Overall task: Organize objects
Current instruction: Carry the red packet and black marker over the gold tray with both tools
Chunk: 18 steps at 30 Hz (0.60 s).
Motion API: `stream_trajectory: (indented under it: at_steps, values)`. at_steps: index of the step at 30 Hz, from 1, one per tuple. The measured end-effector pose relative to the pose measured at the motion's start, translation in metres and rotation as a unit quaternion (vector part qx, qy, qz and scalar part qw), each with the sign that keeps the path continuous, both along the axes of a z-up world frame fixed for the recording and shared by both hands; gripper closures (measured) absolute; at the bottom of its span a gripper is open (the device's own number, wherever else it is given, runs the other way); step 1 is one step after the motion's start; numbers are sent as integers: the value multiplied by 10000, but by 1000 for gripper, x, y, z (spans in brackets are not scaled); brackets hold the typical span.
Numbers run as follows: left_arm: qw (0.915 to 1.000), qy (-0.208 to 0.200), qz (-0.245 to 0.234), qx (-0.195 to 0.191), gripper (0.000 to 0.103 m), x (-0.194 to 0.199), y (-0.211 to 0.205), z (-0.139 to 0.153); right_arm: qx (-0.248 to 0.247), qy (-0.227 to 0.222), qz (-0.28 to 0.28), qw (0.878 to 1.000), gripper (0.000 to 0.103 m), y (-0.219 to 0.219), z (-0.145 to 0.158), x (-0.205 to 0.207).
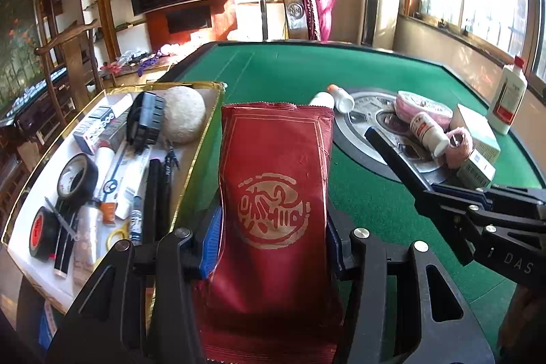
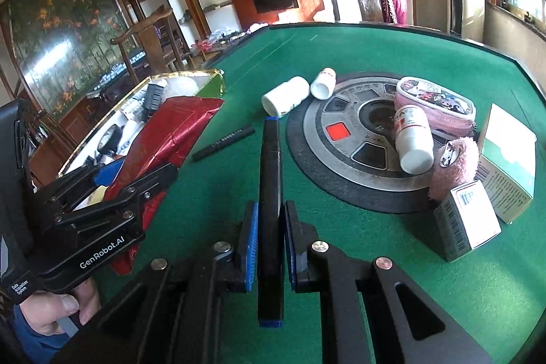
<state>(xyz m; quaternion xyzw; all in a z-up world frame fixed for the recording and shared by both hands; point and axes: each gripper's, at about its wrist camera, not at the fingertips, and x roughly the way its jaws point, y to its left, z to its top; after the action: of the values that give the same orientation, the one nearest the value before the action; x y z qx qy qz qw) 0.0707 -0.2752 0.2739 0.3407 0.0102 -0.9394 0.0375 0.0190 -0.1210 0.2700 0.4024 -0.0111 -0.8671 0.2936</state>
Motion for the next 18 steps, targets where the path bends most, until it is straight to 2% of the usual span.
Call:
stream_trajectory:
  at_steps: [9, 18]
  values:
    - [9992, 195, 255, 232, 53, 24, -34, 18, -334, -57, 220, 9992, 90, -21, 7, 18]
    - [9951, 418, 738, 510, 53, 47, -81, 34, -738, -121, 544, 9957, 90, -50, 13, 33]
